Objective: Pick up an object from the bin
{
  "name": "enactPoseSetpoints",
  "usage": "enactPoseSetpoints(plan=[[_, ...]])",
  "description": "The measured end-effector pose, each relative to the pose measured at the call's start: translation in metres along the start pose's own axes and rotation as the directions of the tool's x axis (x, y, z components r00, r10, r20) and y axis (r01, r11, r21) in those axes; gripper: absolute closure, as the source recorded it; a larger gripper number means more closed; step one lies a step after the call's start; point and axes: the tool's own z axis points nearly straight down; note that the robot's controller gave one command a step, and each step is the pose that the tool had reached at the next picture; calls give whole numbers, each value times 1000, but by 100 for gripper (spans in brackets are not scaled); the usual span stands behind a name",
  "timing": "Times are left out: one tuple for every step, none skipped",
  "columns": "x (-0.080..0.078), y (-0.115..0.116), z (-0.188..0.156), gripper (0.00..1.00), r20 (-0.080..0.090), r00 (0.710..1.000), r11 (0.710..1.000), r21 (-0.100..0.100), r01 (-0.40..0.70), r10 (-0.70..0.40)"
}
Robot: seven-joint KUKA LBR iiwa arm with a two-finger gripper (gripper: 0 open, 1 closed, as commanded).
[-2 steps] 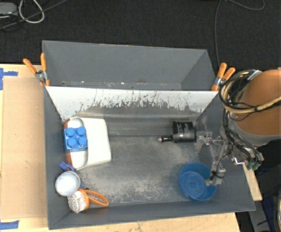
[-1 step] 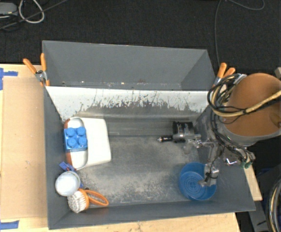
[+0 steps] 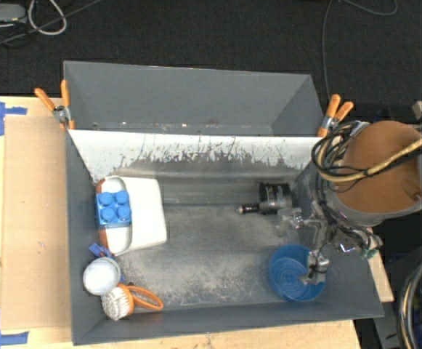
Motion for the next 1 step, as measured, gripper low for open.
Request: enactPoseSetpoints(plan=[[-6,7,13,0,-5,1000,1000,-2,24,-24]])
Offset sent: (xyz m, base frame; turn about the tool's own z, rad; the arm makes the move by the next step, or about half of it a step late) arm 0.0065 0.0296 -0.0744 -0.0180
